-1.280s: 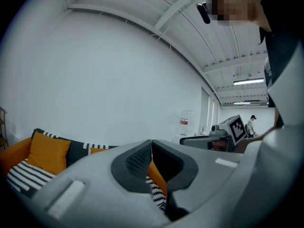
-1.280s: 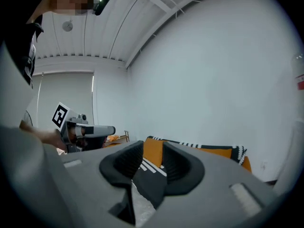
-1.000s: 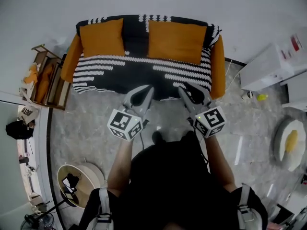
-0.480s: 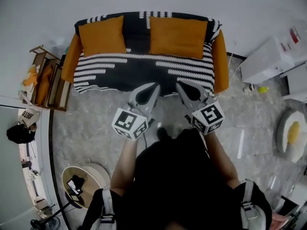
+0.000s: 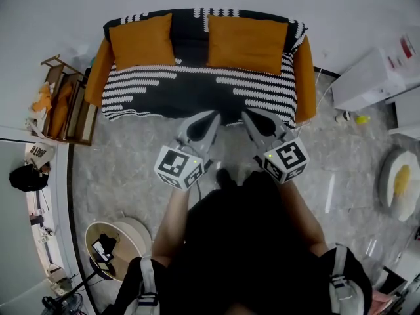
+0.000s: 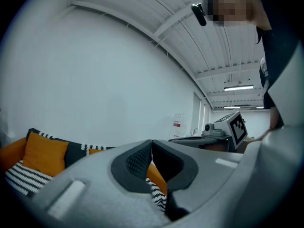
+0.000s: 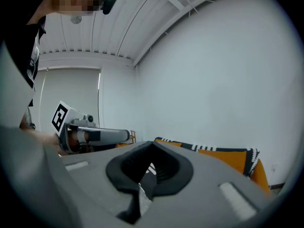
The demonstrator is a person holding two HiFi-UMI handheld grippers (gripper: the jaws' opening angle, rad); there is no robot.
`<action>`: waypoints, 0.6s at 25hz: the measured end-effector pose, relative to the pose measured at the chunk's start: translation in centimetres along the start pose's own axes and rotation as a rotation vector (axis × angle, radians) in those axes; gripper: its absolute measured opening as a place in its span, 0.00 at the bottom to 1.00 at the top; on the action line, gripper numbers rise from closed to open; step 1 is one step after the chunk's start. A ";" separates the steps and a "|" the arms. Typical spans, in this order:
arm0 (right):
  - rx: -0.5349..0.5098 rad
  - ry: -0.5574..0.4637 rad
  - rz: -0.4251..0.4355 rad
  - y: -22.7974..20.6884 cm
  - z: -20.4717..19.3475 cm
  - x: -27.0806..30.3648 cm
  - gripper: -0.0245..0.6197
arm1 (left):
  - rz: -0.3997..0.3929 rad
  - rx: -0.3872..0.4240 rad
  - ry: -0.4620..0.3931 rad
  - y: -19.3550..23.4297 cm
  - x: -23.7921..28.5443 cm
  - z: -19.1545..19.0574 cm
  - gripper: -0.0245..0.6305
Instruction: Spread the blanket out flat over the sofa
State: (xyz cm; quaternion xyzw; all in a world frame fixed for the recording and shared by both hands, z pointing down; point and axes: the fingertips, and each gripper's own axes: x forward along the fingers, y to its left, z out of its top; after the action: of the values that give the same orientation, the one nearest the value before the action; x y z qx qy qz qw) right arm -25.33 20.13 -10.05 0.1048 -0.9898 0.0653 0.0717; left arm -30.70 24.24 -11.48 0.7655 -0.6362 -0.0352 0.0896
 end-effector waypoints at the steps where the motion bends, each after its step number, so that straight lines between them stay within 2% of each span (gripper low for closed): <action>1: 0.001 0.006 -0.008 -0.1 -0.2 0.0 0.04 | 0.000 0.001 0.001 0.0 -0.1 0.0 0.06; 5: -0.010 0.019 -0.025 -0.8 -0.4 0.0 0.04 | 0.001 0.004 0.003 0.0 0.3 0.0 0.06; 15: -0.015 0.021 -0.007 -0.9 -0.5 0.0 0.04 | 0.005 0.003 0.011 0.2 0.6 -0.2 0.06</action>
State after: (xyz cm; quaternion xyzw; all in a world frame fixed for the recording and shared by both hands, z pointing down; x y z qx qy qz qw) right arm -25.03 19.29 -9.48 0.1068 -0.9891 0.0585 0.0832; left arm -30.70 23.59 -11.22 0.7641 -0.6378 -0.0300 0.0918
